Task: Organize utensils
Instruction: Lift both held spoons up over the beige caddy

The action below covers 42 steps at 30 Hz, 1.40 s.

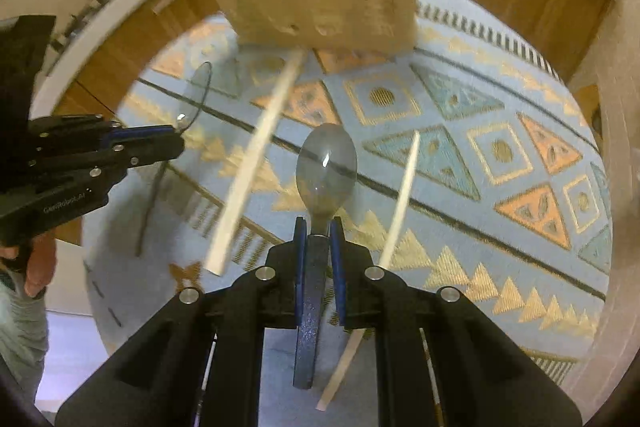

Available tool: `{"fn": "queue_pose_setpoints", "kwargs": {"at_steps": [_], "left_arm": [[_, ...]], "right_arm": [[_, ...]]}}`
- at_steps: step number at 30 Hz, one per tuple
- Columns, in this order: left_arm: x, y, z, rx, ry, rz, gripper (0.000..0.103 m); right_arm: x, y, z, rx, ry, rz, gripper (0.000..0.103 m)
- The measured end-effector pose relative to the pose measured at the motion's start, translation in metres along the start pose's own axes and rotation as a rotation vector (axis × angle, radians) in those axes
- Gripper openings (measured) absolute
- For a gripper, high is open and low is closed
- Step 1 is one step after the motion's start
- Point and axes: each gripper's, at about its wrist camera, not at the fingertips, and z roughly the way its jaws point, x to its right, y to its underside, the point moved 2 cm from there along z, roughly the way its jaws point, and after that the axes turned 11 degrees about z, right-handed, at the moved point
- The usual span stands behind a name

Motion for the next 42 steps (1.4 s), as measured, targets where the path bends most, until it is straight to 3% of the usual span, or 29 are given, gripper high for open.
{"fn": "queue_pose_setpoints", "kwargs": {"at_steps": [5,8,10,16,20,24,28,33,37,42], "left_arm": [[0.010,-0.003,-0.047,0.183,-0.030,0.041,0.010],[0.019,-0.011,-0.073,0.328,-0.052,0.044,0.010],[0.018,-0.019,-0.084,0.401,-0.078,0.024,0.010],[-0.006,-0.054,-0.137,0.719,-0.164,-0.059,0.010],[-0.022,-0.074,-0.157,0.870,-0.149,-0.125,0.010],[-0.040,-0.092,-0.161,0.992,-0.127,-0.170,0.010],[-0.050,-0.110,-0.141,1.010,-0.132,-0.188,0.010],[-0.055,-0.123,-0.100,0.976,-0.211,-0.192,0.010],[-0.069,-0.119,-0.091,0.978,-0.210,-0.234,0.010],[-0.076,-0.118,-0.091,0.997,-0.264,-0.247,0.010]], "right_arm": [[-0.016,0.001,-0.033,0.174,-0.079,-0.059,0.010],[-0.016,-0.004,-0.055,0.278,-0.140,0.002,0.010],[-0.022,-0.012,-0.072,0.362,-0.184,0.009,0.010],[-0.032,-0.050,-0.121,0.595,-0.217,0.009,0.010],[-0.031,-0.081,-0.142,0.707,-0.235,0.042,0.010],[-0.021,-0.112,-0.149,0.757,-0.288,0.090,0.010],[-0.013,-0.133,-0.145,0.828,-0.238,0.136,0.010],[-0.008,-0.150,-0.119,0.862,-0.142,0.157,0.010],[-0.009,-0.155,-0.101,0.848,-0.102,0.142,0.010],[-0.013,-0.155,-0.082,0.836,-0.055,0.100,0.010]]}}
